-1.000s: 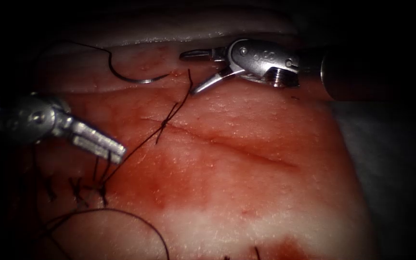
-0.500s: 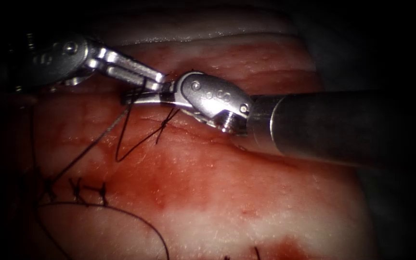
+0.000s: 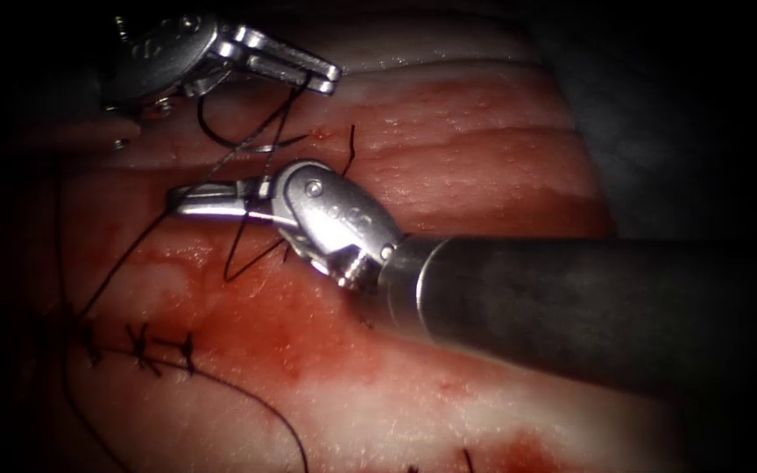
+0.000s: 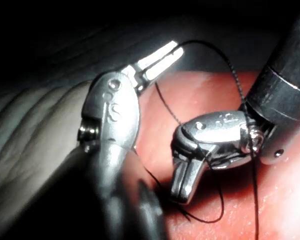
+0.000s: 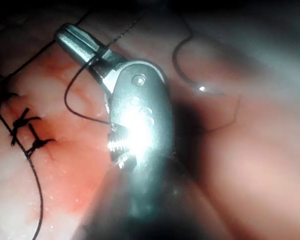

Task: Wound Closure
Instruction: Wrap the suture once around the right gripper counter-clockwise.

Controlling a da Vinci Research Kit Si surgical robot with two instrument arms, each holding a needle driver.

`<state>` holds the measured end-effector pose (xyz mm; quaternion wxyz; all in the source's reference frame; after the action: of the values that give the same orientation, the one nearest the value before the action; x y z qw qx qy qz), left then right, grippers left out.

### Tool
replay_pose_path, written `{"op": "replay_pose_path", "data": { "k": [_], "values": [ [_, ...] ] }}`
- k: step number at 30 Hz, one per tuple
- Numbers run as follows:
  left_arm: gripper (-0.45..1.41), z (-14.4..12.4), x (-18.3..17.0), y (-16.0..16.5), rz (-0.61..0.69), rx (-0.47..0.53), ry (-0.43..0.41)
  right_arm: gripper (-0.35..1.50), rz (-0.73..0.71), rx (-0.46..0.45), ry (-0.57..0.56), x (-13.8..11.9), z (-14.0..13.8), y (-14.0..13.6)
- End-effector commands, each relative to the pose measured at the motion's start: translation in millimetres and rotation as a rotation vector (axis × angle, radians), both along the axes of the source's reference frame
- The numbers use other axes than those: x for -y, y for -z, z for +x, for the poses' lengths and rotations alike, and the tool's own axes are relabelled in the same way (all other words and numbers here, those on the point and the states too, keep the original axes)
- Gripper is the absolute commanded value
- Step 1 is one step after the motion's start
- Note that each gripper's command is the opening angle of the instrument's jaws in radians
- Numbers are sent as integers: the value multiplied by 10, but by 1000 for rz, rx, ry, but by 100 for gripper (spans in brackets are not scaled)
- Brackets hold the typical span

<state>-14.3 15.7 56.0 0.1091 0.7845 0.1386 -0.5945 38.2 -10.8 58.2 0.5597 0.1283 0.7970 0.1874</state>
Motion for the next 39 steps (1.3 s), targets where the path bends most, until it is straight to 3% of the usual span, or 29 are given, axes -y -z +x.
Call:
{"op": "replay_pose_path", "data": {
  "k": [1,9,17,23,33,39],
  "values": [
    [-45,-3,-6,-10,-1,0,6,-35,0,-28,1,1,9,2],
    [-45,20,-18,-57,29,-17,49,-35,53,-151,-25,5,-3,17],
    [-45,45,-13,-95,50,-25,75,-35,213,-154,-201,-1,-31,22],
    [-45,53,11,-112,49,-43,64,-35,307,-161,-148,-12,-49,20],
    [-45,58,36,-113,50,-50,68,-35,471,-76,-256,-18,-61,5],
    [-45,45,58,-118,44,-56,62,-35,627,32,-417,-13,-62,-10]
  ]
}}
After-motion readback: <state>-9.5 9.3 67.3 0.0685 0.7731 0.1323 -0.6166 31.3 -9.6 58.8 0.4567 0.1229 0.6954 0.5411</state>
